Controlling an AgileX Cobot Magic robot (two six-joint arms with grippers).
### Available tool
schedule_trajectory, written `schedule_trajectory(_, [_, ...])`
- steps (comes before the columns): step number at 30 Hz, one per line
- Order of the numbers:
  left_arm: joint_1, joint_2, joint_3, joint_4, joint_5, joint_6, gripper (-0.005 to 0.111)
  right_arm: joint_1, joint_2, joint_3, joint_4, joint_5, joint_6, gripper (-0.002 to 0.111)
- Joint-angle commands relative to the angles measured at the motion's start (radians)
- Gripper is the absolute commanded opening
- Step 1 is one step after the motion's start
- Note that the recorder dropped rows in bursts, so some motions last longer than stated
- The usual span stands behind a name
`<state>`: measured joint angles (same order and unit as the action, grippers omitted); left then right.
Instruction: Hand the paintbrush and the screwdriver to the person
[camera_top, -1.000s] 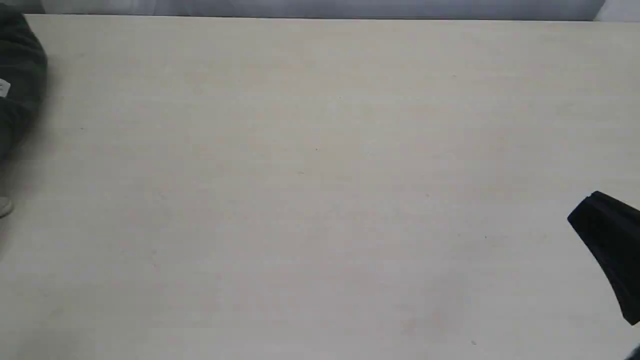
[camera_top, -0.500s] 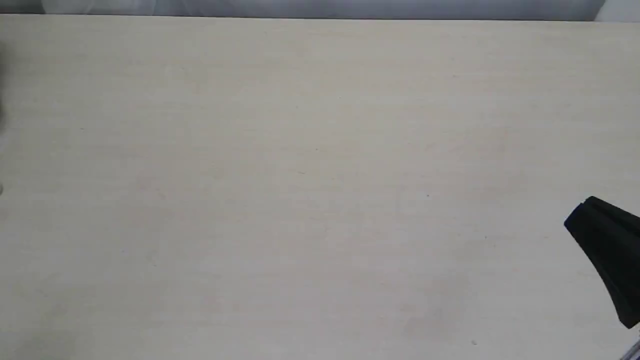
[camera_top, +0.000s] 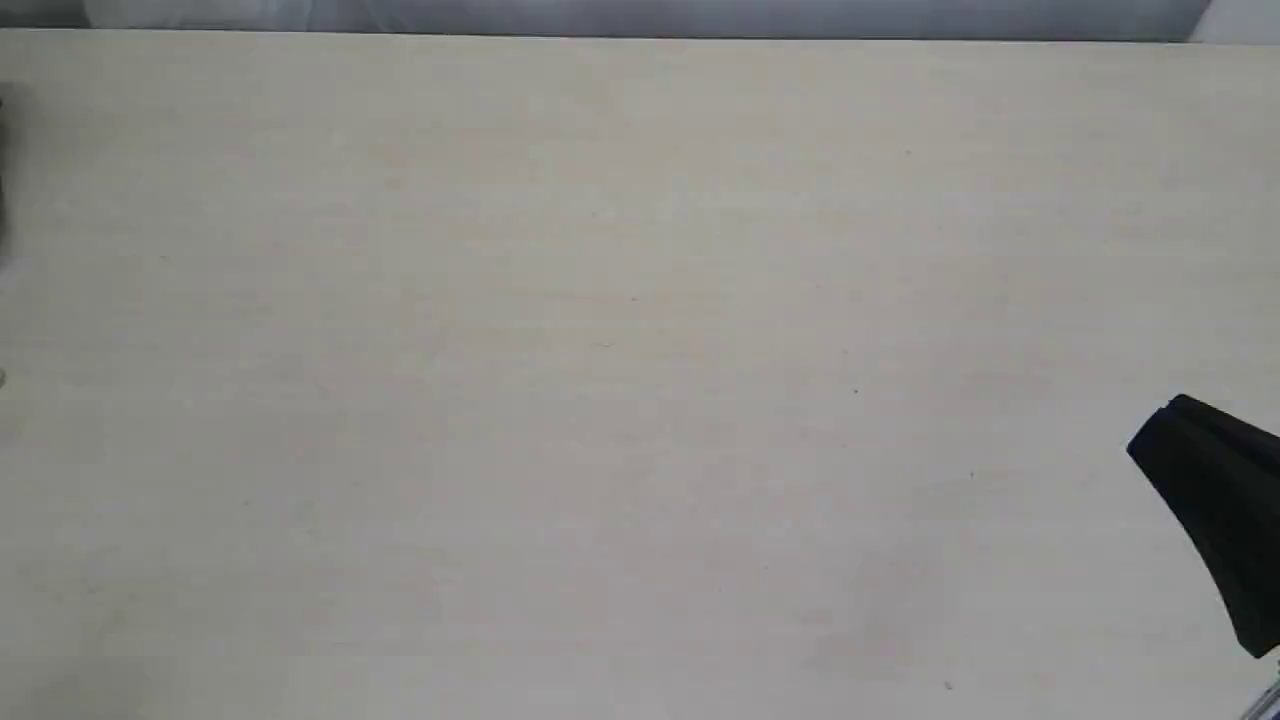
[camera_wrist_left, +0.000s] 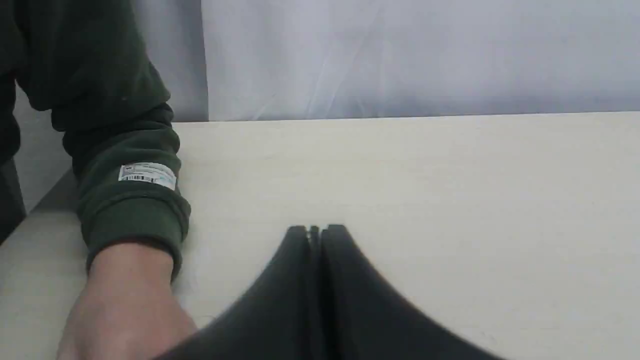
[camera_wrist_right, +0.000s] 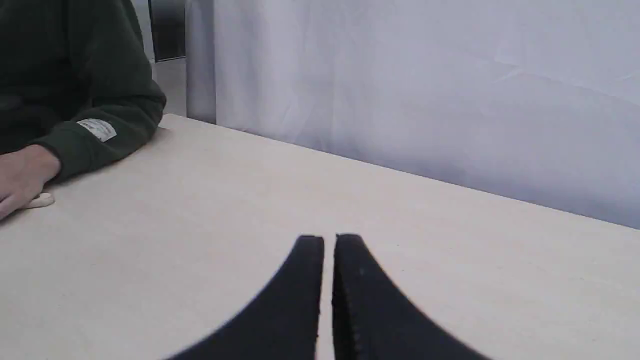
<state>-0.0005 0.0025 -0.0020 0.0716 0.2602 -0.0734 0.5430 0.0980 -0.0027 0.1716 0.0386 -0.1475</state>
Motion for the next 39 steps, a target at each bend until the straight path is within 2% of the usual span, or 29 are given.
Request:
schedule_trajectory(1, [-0.007, -0.002, 0.002, -0.005, -0.009, -0.002, 0.0, -0.006, -0.005, 0.003, 0.0, 0.003, -0.003, 0.004])
schedule_trajectory(11, [-0.007, -0.002, 0.002, -0.005, -0.009, -0.002, 0.0, -0.013, -0.01, 0.003, -0.008, 0.013, -0.039, 0.004])
schedule_trajectory(19, [-0.007, -0.002, 0.002, -0.005, -0.009, -0.002, 0.0, -0.233, -0.098, 0.003, -0.008, 0.153, -0.125, 0.004])
schedule_trajectory(27, [-0.007, -0.002, 0.002, -0.001, -0.013, -0.002, 0.0, -0.434, -0.098, 0.003, -0.008, 0.159, -0.127, 0.004])
schedule_trajectory(34, [-0.007, -0.002, 0.002, -0.001, -0.011, -0.002, 0.0, -0.532, -0.098, 0.003, -0.008, 0.243, -0.133, 0.004])
schedule_trajectory(39, [-0.007, -0.002, 0.002, -0.001, -0.011, -0.002, 0.0, -0.566, -0.098, 0.003, -0.008, 0.265, -0.133, 0.004])
